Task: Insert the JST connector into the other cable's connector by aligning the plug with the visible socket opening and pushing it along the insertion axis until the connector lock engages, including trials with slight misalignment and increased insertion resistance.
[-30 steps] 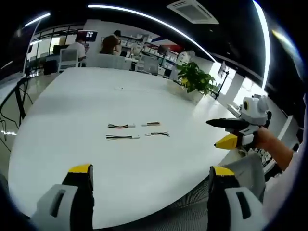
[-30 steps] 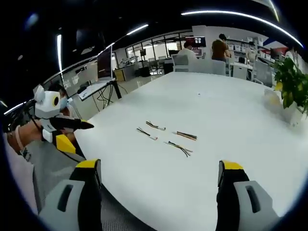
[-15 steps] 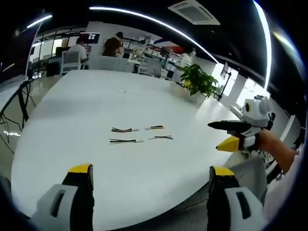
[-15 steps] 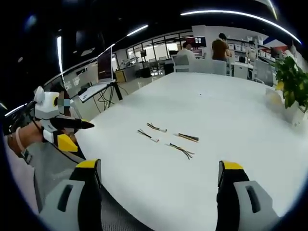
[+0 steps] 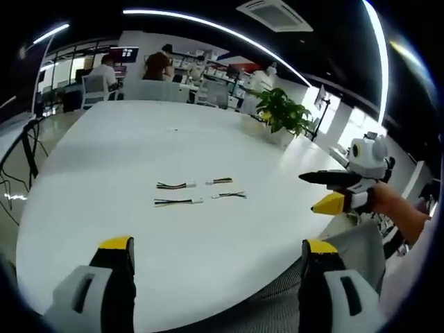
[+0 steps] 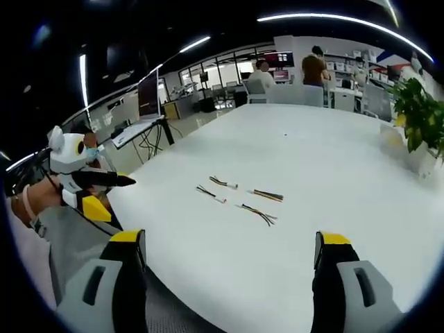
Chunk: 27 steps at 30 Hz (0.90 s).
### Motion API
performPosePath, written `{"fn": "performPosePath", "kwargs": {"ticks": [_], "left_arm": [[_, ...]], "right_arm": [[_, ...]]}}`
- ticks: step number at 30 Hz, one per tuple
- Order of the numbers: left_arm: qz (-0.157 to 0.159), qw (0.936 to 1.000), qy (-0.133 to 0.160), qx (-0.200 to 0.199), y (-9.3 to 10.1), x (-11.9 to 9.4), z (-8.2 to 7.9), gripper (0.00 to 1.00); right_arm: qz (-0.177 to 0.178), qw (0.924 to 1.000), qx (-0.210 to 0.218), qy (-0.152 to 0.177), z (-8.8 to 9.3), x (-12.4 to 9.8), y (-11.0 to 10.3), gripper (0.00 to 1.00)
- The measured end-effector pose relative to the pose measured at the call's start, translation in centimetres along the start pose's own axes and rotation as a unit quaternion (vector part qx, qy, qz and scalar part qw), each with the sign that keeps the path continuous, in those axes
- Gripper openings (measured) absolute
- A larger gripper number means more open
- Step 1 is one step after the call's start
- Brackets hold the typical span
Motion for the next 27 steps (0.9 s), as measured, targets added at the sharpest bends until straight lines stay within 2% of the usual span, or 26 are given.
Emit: {"fn": "performPosePath", "kwargs": {"ticks": [13, 20, 27], "left_arm": [[0.000, 1.0000, -0.007, 0.002, -0.26, -0.09, -0.06, 0.98], [0.005, 1.0000, 0.000, 0.005, -0.22, 0.11, -0.47, 0.98], [0.008, 0.9995, -0.002, 0.031, -0.02, 0.17, -0.87, 0.99]], "right_arm": [[0.001, 1.0000, 0.007, 0.002, 0.12, -0.04, 0.05, 0.99], [0.006, 0.9999, 0.009, 0.004, -0.07, -0.27, 0.04, 0.99], [0.003, 0.9999, 0.003, 0.011, -0.17, -0.58, -0.12, 1.00]]}}
Point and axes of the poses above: the point that each gripper's makers call its tool centre point, and the gripper's own axes: x roughly forward along the fingers, y roughly to its right, z roughly out of its underside, the point moved 8 cm from there along -x, roughly backward along the fingers, and after that the axes turned 4 degrees about x, right-handed, at the moved point
